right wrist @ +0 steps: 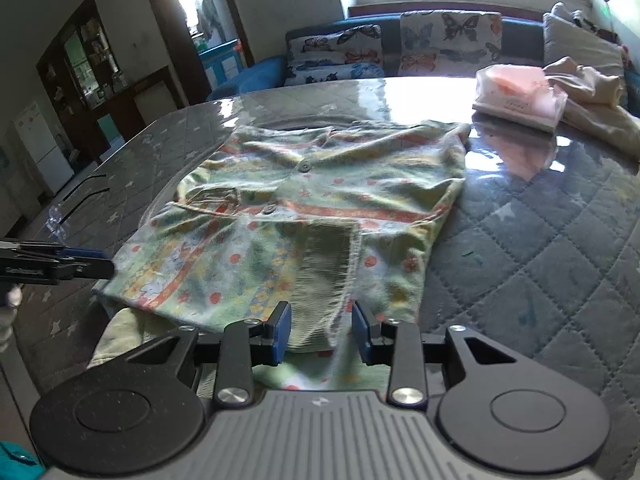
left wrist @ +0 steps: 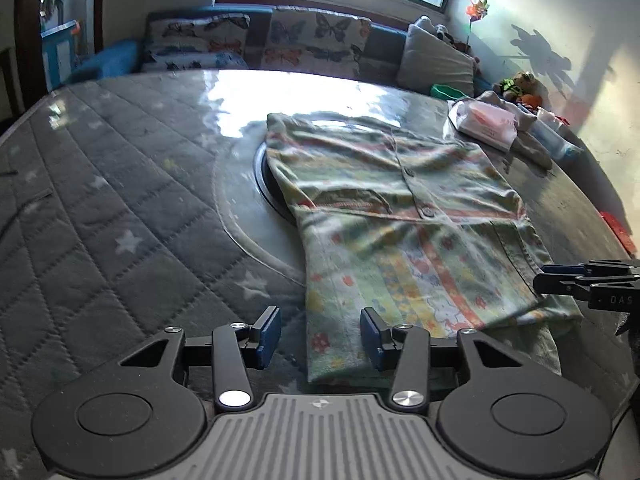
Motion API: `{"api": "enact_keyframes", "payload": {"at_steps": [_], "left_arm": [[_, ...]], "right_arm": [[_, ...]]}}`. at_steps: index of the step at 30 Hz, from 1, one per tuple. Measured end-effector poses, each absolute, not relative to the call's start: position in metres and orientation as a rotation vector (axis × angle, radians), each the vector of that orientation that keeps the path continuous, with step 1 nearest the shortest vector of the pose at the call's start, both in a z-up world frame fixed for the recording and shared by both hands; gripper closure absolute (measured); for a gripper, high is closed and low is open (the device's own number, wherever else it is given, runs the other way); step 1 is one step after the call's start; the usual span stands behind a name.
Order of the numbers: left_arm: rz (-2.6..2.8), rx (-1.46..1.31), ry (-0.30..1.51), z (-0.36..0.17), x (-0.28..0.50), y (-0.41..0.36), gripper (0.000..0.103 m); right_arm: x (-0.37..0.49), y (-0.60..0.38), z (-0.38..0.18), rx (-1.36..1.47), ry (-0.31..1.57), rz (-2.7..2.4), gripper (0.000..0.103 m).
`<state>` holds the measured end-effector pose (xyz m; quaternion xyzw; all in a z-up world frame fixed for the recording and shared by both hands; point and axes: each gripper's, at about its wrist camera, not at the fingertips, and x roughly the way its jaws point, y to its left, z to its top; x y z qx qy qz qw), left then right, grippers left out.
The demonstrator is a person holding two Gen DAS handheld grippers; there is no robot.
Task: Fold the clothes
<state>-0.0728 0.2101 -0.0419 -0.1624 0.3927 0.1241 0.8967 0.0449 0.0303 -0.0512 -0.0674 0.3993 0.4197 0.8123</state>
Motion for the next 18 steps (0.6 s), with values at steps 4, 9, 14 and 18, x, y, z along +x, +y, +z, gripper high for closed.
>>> {"api": "enact_keyframes", "payload": {"at_steps": [4, 9, 14, 18], "left_arm": [[0.222, -0.370, 0.811, -0.048, -0.074, 0.212, 0.095], [0.204, -0.429, 0.731, -0.035, -0.091, 0.223, 0.100], [0.249, -0.454, 0.765, -0.043, -0.093, 0.236, 0.100], [0.268, -0.404, 0.774, -0.038, -0.091, 0.235, 0.097]], "right_arm": [[0.044, 0.035, -0.050, -0.163, 0.855, 0.883, 0.092], [0.040, 0.035, -0.033, -0.126, 0.829, 0.911, 0.100], [0.038, 0.036, -0.031, -0.133, 0.844, 0.915, 0.097], [0.045, 0.033, -0.039, -0.160, 0.863, 0.879, 0.092]]}}
